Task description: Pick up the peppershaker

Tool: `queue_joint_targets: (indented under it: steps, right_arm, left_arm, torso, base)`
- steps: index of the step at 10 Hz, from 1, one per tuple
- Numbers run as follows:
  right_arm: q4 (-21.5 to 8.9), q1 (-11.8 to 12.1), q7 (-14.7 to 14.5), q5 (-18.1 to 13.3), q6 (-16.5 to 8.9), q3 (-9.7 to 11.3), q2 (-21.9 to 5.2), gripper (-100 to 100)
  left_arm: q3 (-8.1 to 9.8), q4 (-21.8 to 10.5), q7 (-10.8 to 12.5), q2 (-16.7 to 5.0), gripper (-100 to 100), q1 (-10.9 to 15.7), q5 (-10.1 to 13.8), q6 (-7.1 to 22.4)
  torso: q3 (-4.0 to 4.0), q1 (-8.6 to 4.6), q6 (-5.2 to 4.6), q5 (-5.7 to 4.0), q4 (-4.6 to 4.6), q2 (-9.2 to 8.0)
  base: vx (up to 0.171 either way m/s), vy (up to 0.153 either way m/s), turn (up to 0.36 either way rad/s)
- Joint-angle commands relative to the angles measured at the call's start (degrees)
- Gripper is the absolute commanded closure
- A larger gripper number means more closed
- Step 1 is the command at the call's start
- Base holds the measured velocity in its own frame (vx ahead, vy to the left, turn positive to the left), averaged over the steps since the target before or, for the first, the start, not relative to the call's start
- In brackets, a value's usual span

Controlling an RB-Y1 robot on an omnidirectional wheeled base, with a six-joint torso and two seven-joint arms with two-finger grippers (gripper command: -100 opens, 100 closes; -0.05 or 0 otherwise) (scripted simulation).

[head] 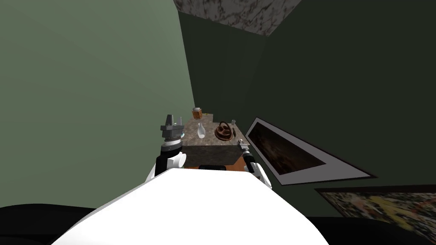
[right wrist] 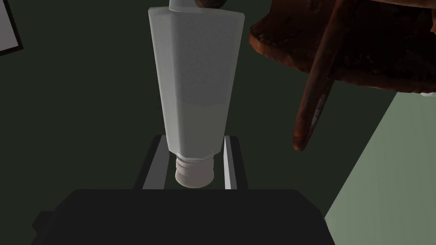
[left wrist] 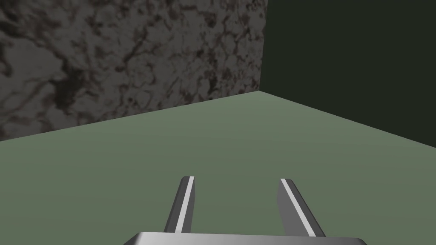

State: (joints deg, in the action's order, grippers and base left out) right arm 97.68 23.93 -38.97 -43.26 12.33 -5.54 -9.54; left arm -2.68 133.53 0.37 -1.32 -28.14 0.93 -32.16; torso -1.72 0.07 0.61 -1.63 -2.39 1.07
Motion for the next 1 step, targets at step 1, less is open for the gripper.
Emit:
queue_joint_targets:
  steps: [1]
  right_arm:
    - [0.00,0.00,0.00,0.00,0.00,0.00,0.00,0]
  left_arm:
    - [0.00,0.00,0.00,0.00,0,0.00,0.00,0.00]
  torso:
    - [0.00,0.00,0.00,0.00,0.00,0.00]
  base:
    - [0.000,0.000,0.000]
